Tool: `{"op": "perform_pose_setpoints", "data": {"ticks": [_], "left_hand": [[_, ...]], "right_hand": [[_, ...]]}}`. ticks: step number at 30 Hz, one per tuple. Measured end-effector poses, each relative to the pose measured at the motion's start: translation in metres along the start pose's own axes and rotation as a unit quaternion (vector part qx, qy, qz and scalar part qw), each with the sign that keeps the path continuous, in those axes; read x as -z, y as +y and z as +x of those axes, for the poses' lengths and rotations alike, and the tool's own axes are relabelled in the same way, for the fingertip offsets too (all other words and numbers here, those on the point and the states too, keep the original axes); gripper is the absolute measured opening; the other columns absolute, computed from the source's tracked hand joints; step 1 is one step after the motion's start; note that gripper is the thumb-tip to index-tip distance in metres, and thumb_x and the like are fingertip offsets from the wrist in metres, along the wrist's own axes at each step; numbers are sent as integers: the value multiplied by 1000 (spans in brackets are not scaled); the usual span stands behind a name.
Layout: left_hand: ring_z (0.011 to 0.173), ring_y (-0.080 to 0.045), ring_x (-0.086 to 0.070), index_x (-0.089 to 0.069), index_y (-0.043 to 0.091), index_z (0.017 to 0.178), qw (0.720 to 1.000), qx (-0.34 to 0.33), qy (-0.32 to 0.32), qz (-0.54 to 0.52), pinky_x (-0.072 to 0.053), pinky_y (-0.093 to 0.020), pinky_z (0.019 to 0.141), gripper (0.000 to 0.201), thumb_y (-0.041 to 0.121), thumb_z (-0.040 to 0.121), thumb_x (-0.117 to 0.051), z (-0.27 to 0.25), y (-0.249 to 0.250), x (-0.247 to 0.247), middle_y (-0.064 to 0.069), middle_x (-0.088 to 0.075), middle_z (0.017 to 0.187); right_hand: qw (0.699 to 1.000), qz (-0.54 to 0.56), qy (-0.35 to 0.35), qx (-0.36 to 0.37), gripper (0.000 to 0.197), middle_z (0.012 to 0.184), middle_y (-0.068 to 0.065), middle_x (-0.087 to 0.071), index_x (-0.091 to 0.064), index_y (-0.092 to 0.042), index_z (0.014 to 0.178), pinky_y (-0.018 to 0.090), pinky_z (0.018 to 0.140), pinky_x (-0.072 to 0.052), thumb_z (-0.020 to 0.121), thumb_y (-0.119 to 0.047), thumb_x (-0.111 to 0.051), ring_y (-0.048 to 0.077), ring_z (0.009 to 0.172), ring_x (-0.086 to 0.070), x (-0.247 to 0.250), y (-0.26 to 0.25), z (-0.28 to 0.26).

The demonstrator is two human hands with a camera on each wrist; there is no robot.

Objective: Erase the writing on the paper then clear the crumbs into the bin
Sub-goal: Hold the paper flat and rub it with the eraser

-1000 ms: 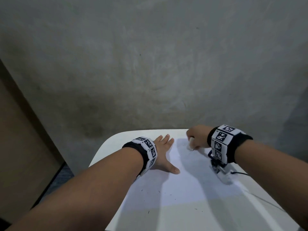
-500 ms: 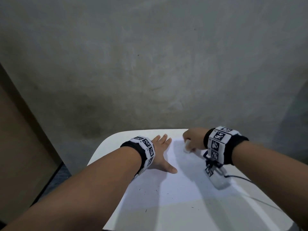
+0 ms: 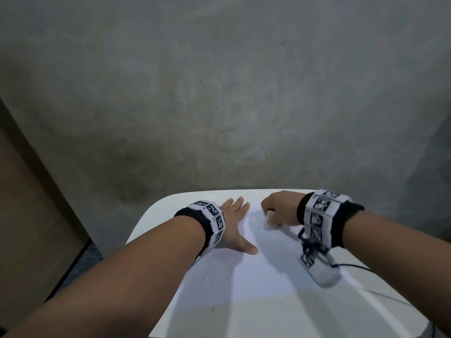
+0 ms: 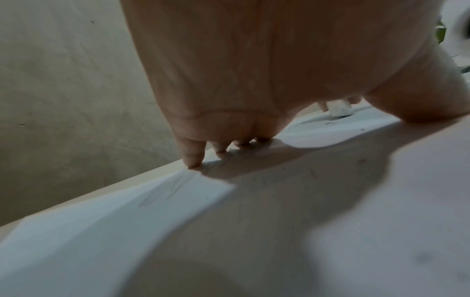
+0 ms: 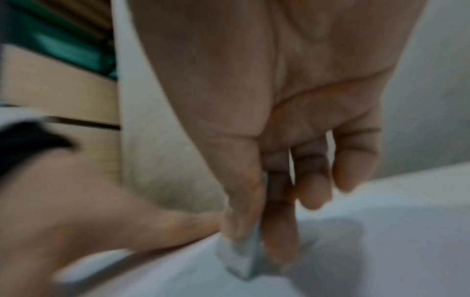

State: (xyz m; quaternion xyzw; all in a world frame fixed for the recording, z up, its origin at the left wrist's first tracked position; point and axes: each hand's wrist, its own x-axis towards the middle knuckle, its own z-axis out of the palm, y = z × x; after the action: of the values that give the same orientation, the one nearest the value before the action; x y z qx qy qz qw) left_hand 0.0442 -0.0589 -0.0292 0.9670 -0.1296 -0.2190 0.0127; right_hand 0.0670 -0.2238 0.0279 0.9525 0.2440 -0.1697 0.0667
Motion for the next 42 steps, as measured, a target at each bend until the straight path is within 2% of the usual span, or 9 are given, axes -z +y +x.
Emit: {"op": "perform_pose_setpoints", "data": {"ticks": [9,13,17,21,31,34,38,40,42], "left_hand": [[151,-19,17,16,25,156,1000,2,3,-4,0,-48,120,124,76,76,-62,0,1,0,6,23,163],[151,-19,17,15,24,157,1000,2,9,-4,0,-47,120,124,75,76,-63,0,2,-2,5,22,163],[151,-19,17,16,25,156,1000,2,5,-1,0,-48,120,124,77,75,-61,0,0,-1,5,23,163],[152,-23,13,15,23,157,1000,4,12,12,-3,-48,120,122,74,77,-63,-1,6,0,1,20,164],[152,-25,12,16,28,156,1000,-2,3,10,-5,-51,120,123,74,75,-64,-2,6,3,0,18,165],[152,-23,13,15,22,157,1000,6,7,17,-4,-49,120,124,77,76,-61,-2,4,2,1,19,164],[152,-25,12,14,26,157,1000,0,6,19,-6,-51,120,122,75,75,-63,-3,7,3,0,16,165],[152,-25,13,15,22,157,1000,1,5,28,-5,-49,120,122,76,77,-60,-4,7,3,-2,18,165],[152,-24,13,14,20,157,1000,3,9,20,-4,-48,120,122,75,77,-61,-4,7,2,-2,18,165]], "right_hand": [[1000,-1,-5,-1,18,76,-2,-60,-48,-20,66,27,65,-44,79,-15,-59,23,79,-54,2,1,-1],[998,-49,3,25,2,85,0,-58,-57,-15,83,23,59,-38,85,-14,-56,22,80,-53,-2,-14,-5],[999,-13,-27,14,11,86,2,-63,-54,-18,75,30,73,-45,83,-17,-61,21,83,-56,3,-9,1],[996,-83,5,12,16,104,4,-68,-64,-13,101,27,71,-43,88,-17,-55,23,86,-58,2,-21,6],[993,-118,-15,17,25,106,4,-68,-65,-12,110,28,70,-46,87,-20,-58,25,93,-64,3,-26,25],[993,-112,-1,-28,21,97,5,-70,-70,-12,98,31,78,-56,84,-22,-59,26,82,-65,10,-14,31],[994,-105,-27,28,20,91,2,-66,-65,-14,101,25,65,-49,82,-21,-61,25,85,-65,5,-27,30],[993,-117,-32,6,9,75,0,-65,-66,-14,80,29,72,-54,81,-23,-62,25,74,-64,9,-19,32],[989,-144,-5,-15,23,65,-2,-54,-52,-18,61,30,73,-52,81,-22,-62,26,68,-55,8,-13,35]]}}
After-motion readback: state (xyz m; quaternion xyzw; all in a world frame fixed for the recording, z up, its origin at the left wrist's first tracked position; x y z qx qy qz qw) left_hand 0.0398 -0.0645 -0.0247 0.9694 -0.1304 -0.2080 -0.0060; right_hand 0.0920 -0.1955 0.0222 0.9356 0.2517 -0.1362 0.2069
